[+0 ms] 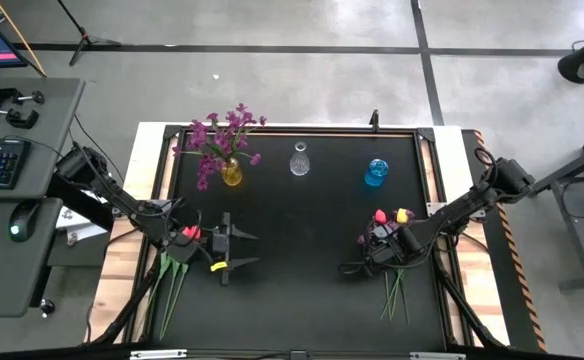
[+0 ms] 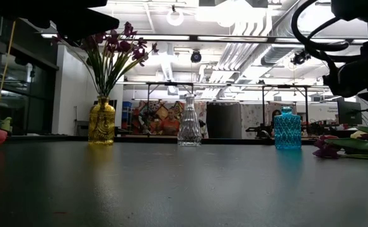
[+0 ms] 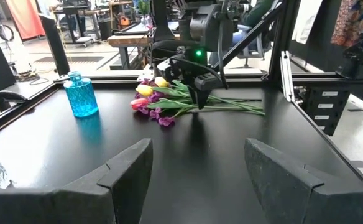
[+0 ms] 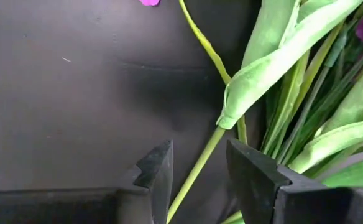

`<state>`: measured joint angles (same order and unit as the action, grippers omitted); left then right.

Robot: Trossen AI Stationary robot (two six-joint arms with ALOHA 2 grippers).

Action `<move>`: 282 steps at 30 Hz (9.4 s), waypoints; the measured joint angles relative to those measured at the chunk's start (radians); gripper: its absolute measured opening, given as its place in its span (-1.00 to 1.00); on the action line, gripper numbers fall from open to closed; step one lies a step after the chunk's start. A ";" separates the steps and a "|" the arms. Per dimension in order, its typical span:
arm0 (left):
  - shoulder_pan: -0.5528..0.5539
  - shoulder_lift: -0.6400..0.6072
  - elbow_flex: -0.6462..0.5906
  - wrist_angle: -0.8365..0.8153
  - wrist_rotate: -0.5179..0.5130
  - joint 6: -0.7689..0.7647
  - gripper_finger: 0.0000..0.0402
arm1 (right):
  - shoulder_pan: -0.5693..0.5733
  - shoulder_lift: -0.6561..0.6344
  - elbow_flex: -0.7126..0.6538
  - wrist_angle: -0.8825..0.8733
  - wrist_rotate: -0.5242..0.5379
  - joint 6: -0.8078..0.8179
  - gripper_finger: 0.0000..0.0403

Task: Sort flowers into vase by color
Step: Put the right red flower into the transparent flower vase, then put the right yellow flower into the blue flower vase

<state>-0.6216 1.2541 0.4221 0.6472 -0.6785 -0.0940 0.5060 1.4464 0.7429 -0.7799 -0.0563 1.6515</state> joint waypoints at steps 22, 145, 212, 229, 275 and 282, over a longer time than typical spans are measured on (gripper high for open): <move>0.001 0.000 0.000 -0.003 -0.009 -0.007 0.20 | -0.002 0.112 0.005 0.011 -0.010 -0.054 -0.42; 0.000 0.000 0.000 0.009 -0.035 -0.027 0.20 | -0.835 0.113 0.264 1.209 0.367 -1.562 -0.20; 0.000 0.000 0.000 0.009 -0.040 -0.036 0.20 | -0.096 -0.258 -0.075 -0.232 0.065 -0.164 -0.15; 0.000 0.000 0.000 0.008 -0.039 -0.035 0.20 | -0.134 -0.257 -0.207 -0.120 0.139 -0.079 -0.40; 0.001 0.000 0.000 0.003 -0.040 -0.033 0.20 | -0.431 -0.264 0.353 -0.537 1.578 -0.361 -1.00; 0.016 0.000 0.000 0.003 -0.040 -0.036 0.20 | -0.391 -0.265 0.389 -0.342 1.397 -0.740 -1.00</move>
<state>-0.6057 1.2545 0.4221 0.6502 -0.7189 -0.1299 0.1148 1.1814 1.1316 -1.1222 1.3405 0.9116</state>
